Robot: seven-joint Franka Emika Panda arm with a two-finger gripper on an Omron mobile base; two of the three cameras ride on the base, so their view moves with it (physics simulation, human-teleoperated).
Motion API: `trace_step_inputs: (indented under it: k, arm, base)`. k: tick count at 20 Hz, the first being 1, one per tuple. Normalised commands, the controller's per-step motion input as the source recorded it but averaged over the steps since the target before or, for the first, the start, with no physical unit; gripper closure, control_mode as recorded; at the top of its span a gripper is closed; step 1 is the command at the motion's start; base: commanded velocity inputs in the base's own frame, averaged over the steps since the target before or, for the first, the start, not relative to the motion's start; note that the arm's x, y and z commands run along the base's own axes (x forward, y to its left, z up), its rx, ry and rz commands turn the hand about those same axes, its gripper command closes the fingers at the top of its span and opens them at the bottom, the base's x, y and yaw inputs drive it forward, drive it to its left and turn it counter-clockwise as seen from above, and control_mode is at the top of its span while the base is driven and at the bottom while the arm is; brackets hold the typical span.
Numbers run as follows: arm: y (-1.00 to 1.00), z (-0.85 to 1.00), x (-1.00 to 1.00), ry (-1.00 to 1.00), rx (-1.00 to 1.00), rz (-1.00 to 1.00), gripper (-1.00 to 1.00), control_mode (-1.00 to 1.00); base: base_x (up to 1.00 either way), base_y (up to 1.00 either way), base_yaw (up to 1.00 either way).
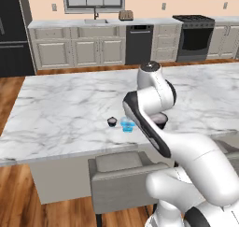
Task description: Stack the yogurt containers by placing the smaller containers on top of the larger containers.
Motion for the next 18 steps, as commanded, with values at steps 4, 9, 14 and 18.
trace_step_inputs:
  k: [4,9,14,18]
  arm:
    - [0.00,-0.16,0.00,-0.02,-0.06,0.05,-1.00,-1.00]
    - [0.02,-0.34,0.00,0.00,-0.06,0.04,-1.00,-1.00]
    - [0.05,-0.26,0.00,0.00,-0.08,0.04,-1.00,-1.00]
    - [0.12,-0.21,0.01,0.00,-0.10,0.04,-1.00,-1.00]
  base:
    - [0.00,0.00,0.00]
    - [0.00,0.00,0.00]
    - [0.00,0.00,0.00]
    - [0.00,0.00,0.00]
